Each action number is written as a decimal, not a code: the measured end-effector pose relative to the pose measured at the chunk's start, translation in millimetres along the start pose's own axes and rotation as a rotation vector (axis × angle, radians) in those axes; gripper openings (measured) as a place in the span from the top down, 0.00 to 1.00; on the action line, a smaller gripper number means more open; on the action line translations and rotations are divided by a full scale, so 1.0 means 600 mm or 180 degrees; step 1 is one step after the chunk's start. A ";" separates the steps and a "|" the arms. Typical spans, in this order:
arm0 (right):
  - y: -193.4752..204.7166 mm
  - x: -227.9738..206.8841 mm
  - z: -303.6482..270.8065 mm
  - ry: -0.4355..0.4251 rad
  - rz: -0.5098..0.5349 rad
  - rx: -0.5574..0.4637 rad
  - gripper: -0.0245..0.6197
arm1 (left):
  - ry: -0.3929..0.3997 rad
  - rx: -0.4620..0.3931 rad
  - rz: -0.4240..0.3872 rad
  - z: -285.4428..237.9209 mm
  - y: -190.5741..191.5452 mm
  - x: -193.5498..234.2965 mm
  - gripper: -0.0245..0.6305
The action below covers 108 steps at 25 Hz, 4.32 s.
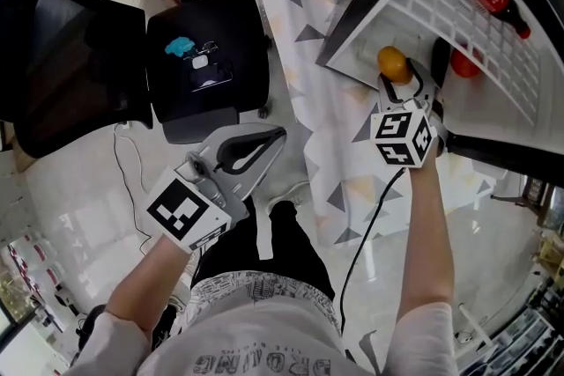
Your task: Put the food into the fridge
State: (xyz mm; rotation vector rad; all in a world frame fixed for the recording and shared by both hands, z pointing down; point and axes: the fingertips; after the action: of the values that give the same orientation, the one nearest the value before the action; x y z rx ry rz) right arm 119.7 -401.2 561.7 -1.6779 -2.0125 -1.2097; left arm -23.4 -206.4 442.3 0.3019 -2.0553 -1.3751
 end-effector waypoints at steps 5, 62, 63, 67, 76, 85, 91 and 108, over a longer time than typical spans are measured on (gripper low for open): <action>0.000 -0.001 -0.011 0.0021 0.0106 0.0045 0.56 | -0.0008 -0.0004 0.0040 0.002 0.008 0.004 0.95; -0.011 0.021 0.023 -0.0090 0.0192 0.0145 0.55 | 0.0180 -0.0030 -0.0190 0.034 -0.043 -0.028 0.95; -0.013 0.021 0.029 -0.0084 0.0166 0.0137 0.55 | 0.0192 -0.0032 -0.0201 0.036 -0.045 -0.030 0.95; -0.023 0.016 0.065 -0.0031 0.0035 0.0086 0.55 | 0.0248 -0.0051 -0.0244 0.043 -0.056 -0.043 0.95; -0.071 -0.029 0.206 0.0218 -0.0578 -0.0372 0.65 | 0.0406 -0.0089 -0.0416 0.060 -0.089 -0.074 0.95; -0.132 -0.026 0.346 0.0295 -0.1042 -0.0841 0.80 | 0.0623 -0.0081 -0.0460 0.086 -0.106 -0.111 0.95; -0.168 -0.027 0.415 0.0353 -0.1308 -0.1098 0.90 | 0.0771 -0.0077 -0.0499 0.096 -0.111 -0.131 0.95; -0.215 0.022 0.510 0.0249 -0.2096 -0.1403 0.95 | 0.0983 -0.0159 -0.0655 0.124 -0.146 -0.148 0.95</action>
State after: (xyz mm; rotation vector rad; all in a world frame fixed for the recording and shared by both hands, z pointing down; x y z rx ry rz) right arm 91.7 -169.8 324.9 -1.0896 -2.4695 -2.0153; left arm -14.8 -142.7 312.1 0.6762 -1.7702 -1.3981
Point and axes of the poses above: the fingertips, and each gripper's own axes: z backward along the fingers, x to its left, y out of its underside, and after that the axes turned 6 degrees about z, right-handed
